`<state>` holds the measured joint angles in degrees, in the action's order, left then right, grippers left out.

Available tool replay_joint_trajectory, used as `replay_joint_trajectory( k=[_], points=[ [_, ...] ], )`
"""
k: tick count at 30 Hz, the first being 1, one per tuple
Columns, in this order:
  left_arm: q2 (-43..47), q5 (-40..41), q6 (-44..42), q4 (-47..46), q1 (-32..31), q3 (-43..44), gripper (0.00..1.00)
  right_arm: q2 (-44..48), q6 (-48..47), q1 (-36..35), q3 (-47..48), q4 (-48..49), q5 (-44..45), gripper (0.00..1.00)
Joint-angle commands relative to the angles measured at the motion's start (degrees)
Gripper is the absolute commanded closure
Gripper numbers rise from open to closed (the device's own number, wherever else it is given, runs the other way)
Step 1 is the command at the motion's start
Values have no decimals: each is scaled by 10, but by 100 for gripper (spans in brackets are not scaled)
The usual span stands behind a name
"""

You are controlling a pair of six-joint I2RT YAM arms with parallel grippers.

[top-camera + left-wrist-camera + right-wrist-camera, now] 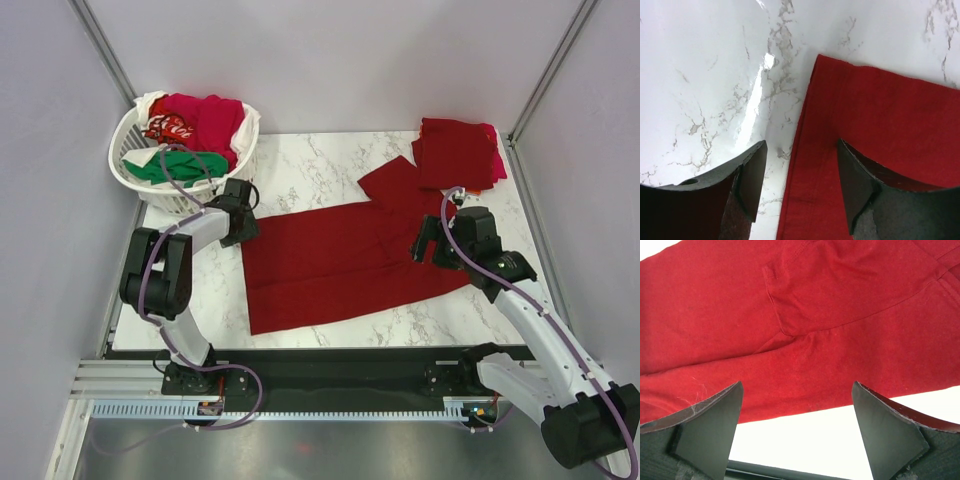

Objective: Fold and stack the t-shirts
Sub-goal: Fold the tshirt

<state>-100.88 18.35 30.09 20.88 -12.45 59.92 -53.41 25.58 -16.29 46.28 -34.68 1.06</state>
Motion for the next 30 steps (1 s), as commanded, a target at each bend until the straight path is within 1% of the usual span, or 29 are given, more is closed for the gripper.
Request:
replay_joint_trajectory(
  k=[1,5,8,9,12,18,20,21,24,25,27,30],
  points=[
    [-7,-26,-13,-7,33,27,35,-6,-10,-1,-1,10,-4,2],
    [-16,-44,-20,-9,57,58,36,-10,-11,-1,-4,12,-4,2],
    [-37,-75,-20,-8,76,89,36,-13,-11,-1,-6,12,-4,2],
    [-46,-98,-20,-8,79,95,37,-13,-11,-1,-5,13,-3,2],
    [-56,-121,-13,-8,79,96,40,-13,-11,-1,-7,13,-1,2],
    [-82,-100,-13,-9,79,102,41,-13,-11,-1,-9,15,-5,2],
    [-99,-110,-11,-9,80,114,43,-14,-11,-1,-9,15,-4,2],
    [-104,-115,-9,-8,79,116,46,-14,-11,-1,-10,15,-4,2],
    [-112,-127,4,-3,79,111,50,-12,-11,-1,-9,14,-4,2],
    [-113,-130,11,-1,78,101,53,-10,-11,-1,-11,15,-5,2],
    [-106,-134,17,0,76,87,64,-11,-11,-1,-12,15,-6,2],
    [-94,-149,26,8,73,64,64,-16,-11,-1,-9,14,-9,2]
  ],
)
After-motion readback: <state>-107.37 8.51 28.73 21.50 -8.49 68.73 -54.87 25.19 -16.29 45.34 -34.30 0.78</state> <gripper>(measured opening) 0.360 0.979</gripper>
